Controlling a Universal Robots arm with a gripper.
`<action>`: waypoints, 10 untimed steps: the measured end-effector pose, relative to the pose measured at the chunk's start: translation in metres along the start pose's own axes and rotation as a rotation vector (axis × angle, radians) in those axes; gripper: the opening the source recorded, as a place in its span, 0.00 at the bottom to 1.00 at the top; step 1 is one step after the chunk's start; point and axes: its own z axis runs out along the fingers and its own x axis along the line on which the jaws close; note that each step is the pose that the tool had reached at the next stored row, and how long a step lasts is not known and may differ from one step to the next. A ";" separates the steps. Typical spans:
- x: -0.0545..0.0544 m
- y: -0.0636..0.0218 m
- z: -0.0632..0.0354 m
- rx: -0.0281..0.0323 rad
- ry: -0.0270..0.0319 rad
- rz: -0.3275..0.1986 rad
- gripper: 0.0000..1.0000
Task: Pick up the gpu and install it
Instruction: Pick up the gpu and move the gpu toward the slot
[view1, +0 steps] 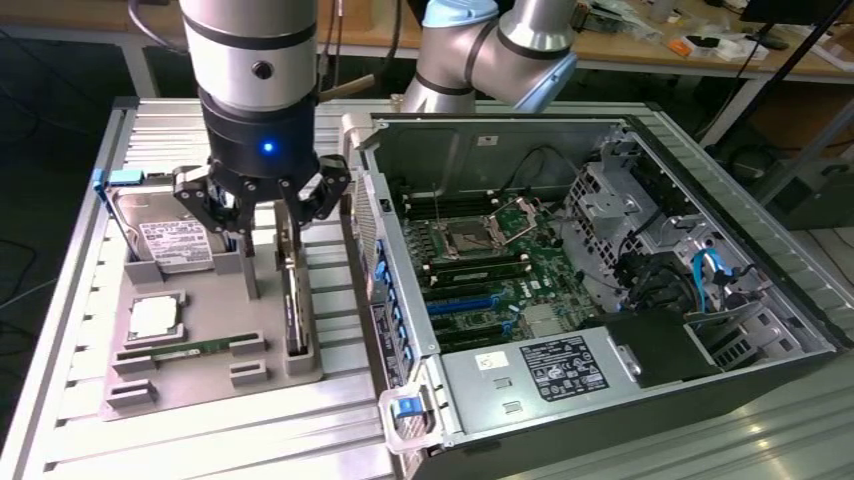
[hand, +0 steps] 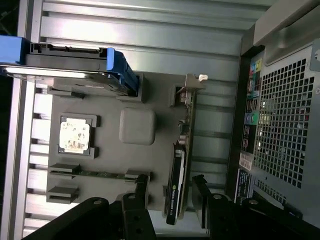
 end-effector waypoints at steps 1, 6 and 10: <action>0.000 -0.0012 0.0019 -0.0001 -0.0001 0.000 0.48; -0.001 -0.0068 0.0106 0.0000 0.0001 0.000 0.48; -0.006 -0.0103 0.0161 0.0000 0.0001 0.000 0.48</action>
